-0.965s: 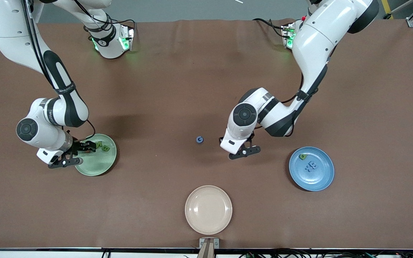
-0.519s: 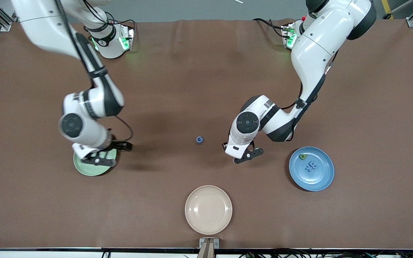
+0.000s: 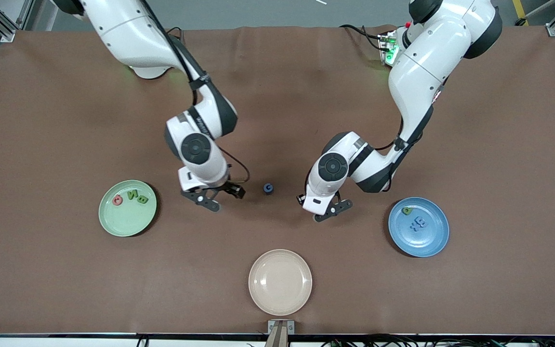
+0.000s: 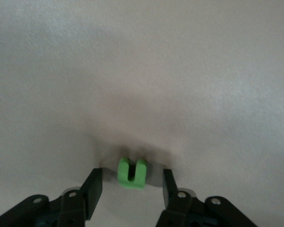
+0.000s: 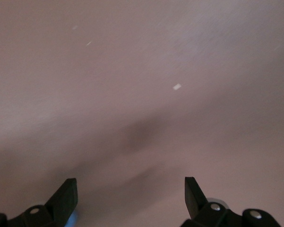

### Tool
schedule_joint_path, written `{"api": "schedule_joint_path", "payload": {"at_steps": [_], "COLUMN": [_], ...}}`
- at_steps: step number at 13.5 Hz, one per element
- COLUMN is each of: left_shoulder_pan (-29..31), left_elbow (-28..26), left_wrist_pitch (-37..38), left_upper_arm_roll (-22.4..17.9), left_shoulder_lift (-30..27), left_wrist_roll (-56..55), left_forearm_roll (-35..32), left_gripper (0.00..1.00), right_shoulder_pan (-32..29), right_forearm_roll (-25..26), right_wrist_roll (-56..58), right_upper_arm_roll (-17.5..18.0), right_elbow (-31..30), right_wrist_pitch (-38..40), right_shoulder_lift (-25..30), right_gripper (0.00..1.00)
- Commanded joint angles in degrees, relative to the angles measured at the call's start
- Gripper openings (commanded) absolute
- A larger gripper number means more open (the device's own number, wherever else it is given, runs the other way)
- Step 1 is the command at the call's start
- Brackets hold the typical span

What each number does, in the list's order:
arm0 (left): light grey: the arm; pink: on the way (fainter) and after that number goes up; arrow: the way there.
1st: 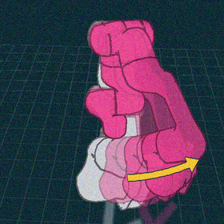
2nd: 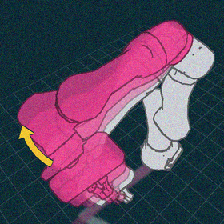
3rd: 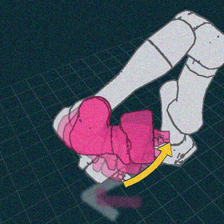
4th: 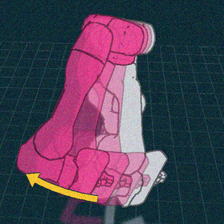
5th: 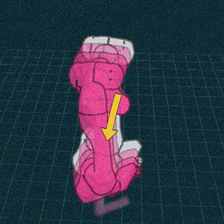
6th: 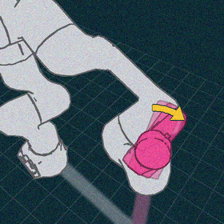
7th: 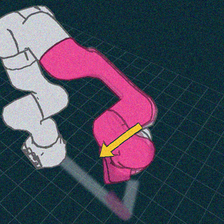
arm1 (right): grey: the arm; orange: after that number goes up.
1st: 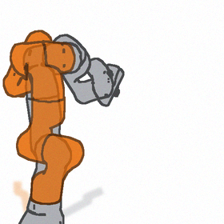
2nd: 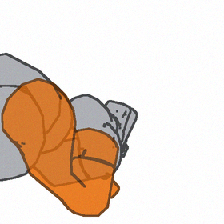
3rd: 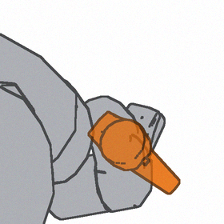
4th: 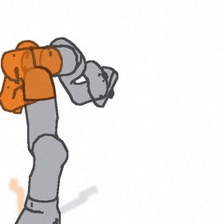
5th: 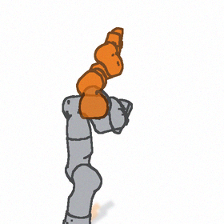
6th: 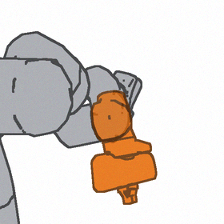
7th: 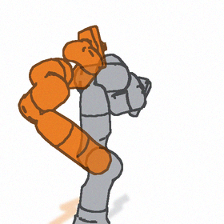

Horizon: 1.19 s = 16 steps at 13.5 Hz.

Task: Sort upper and lower case letters into plates
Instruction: 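Reach the right gripper to the blue letter while the left reaches green u, then grasp the green u with the left gripper while the right grasps blue letter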

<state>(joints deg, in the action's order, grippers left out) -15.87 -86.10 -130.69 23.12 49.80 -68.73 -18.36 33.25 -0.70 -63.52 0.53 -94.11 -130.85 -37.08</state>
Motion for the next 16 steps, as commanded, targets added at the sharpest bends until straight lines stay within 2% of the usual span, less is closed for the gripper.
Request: {"api": "schedule_joint_path", "payload": {"at_steps": [1,3,4,5,6,10,13,16], "left_shoulder_pan": [-0.13,-0.13,-0.13,0.04,0.48,3.2,8.46,12.95], "left_elbow": [-0.12,-0.03,0.06,0.23,0.32,0.41,0.32,0.23], "left_wrist_pitch": [-0.62,-0.62,-0.62,-0.62,-0.27,1.22,5.69,9.57], "left_upper_arm_roll": [-0.62,-0.54,-0.54,-0.54,-0.62,-2.11,-1.94,-1.94], "left_shoulder_lift": [-0.14,0.38,0.3,-0.14,-1.1,-6.46,-9.98,-11.39], "left_wrist_roll": [-1.05,-1.14,-0.97,-0.71,-0.7,-0.09,11.38,23.69], "left_forearm_roll": [-0.89,-0.89,-0.89,-0.89,-0.97,-1.06,-0.97,-0.97], "left_gripper": [0.34,0.16,0.04,0.0,0.0,0.0,0.0,0.0], "right_shoulder_pan": [3.74,6.81,7.96,8.41,8.59,9.73,9.38,9.2], "right_forearm_roll": [0.26,0.78,0.87,0.96,1.22,2.72,3.42,4.12], "right_wrist_roll": [-8.26,-11.71,-12.15,-12.77,-12.77,-12.51,-11.9,-11.98], "right_upper_arm_roll": [-0.61,-0.7,-0.79,-0.88,-0.88,-0.88,-0.97,-0.97], "right_elbow": [9.09,13.32,14.65,15.36,15.28,15.19,15.27,15.1], "right_wrist_pitch": [0.95,0.77,0.6,0.51,0.51,0.86,0.77,0.77], "right_shoulder_lift": [-7.37,-11.68,-13.18,-13.72,-13.72,-13.64,-13.63,-13.63], "right_gripper": [1.0,1.0,1.0,1.0,1.0,0.82,0.75,0.62]}}
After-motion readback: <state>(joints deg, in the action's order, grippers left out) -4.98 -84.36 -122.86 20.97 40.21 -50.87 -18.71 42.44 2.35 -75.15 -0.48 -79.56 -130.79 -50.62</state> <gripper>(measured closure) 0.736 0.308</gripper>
